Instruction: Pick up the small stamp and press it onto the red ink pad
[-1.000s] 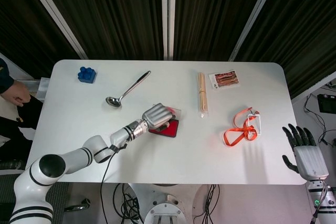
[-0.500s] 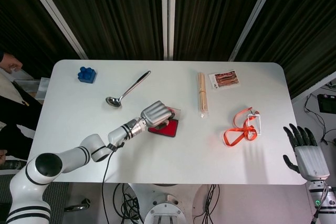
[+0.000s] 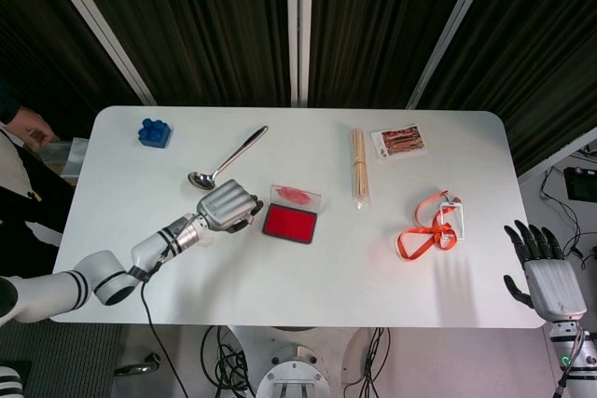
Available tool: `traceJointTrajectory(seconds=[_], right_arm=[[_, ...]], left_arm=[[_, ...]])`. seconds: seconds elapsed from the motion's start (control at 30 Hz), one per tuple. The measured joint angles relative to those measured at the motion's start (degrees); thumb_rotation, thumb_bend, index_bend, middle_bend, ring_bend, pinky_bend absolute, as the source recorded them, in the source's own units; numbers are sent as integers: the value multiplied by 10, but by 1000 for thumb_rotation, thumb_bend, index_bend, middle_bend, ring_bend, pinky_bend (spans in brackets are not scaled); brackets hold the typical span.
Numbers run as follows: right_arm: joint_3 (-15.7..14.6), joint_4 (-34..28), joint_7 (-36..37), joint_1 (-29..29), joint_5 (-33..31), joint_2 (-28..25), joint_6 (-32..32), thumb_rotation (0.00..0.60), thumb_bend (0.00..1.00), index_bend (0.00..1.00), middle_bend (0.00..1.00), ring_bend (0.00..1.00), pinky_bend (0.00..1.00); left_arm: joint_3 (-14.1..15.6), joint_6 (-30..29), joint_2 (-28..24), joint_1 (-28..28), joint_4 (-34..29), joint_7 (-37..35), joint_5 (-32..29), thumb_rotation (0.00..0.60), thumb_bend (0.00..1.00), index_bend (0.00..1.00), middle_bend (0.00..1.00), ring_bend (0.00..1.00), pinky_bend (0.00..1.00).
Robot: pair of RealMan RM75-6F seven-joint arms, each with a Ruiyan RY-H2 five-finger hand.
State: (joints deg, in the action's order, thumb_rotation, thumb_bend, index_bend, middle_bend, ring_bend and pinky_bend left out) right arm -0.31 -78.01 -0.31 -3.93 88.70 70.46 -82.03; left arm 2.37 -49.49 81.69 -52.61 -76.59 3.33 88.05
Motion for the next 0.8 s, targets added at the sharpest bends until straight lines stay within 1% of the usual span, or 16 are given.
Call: traceJointTrajectory(seconds=[0.1,0.23,0.4,0.8], right_arm=[[0,0,-2,-1,0,0,2,600,248,0,0,0,0],[0,-4,-7,-2,1,0,2,600,252,0,0,0,0],[-1,-10,-17,-2,1,-1,3,600,253,0,0,0,0],[-1,-28,-39,-3,-4,-4,9,600,254,0,0,0,0]], left_arm=[[21,-19,-9,32,-10,9,0,600,463,589,574,918,1000],[36,-38,-7,63,2,6,0,600,464,588,573,918,1000],[43,-57,2,85,33,-22,6,600,465,585,568,918,1000],[51,-71,32,106,92,-76,36,600,465,579,564,918,1000]])
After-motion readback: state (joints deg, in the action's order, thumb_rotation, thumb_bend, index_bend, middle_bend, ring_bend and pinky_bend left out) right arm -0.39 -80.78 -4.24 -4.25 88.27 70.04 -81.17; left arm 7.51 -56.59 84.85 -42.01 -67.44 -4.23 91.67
